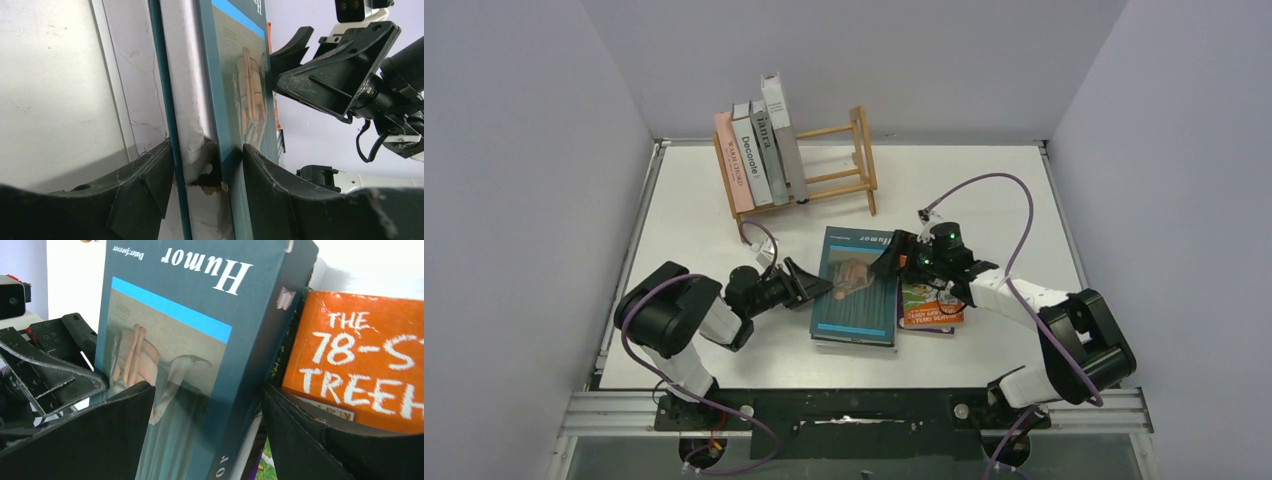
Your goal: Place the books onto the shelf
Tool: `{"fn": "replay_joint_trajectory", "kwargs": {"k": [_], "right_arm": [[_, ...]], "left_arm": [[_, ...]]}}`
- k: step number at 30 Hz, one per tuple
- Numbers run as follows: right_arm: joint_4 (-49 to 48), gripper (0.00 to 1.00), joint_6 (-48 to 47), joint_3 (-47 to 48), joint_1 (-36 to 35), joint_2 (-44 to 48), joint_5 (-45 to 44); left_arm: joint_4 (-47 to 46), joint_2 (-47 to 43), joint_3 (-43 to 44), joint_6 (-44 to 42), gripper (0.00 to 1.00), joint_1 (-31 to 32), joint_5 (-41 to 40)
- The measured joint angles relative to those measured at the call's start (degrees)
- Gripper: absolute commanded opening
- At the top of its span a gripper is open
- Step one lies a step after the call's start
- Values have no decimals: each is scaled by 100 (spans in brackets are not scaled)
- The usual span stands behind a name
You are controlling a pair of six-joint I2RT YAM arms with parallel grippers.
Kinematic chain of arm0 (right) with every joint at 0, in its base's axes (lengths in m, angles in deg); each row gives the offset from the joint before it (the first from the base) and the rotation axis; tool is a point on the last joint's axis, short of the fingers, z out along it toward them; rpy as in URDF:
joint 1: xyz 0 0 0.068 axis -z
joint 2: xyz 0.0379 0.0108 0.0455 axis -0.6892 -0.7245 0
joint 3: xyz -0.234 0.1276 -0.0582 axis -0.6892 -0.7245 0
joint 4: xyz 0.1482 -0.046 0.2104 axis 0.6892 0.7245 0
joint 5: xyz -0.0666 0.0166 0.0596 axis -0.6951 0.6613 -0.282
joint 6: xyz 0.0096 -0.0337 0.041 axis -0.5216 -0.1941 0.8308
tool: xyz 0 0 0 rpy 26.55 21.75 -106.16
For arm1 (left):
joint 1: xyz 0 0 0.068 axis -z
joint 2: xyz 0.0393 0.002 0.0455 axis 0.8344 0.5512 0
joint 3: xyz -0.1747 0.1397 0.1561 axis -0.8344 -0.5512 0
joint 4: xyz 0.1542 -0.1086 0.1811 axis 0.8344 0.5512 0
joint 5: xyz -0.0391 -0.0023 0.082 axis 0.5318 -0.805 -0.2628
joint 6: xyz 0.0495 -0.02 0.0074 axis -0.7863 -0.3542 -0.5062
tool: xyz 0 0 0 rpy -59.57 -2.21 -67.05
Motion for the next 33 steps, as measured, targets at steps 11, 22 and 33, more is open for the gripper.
{"fn": "replay_joint_trajectory", "kwargs": {"k": [11, 22, 33], "right_arm": [[-581, 78, 46, 144, -11, -476, 179], [-612, 77, 59, 72, -507, -229, 238], [-750, 77, 151, 74, -874, -286, 46]], "left_arm": [[-428, 402, 90, 160, 50, 0, 188], [-540, 470, 144, 170, 58, -33, 341], [-116, -535, -219, 118, 45, -146, 450]]}}
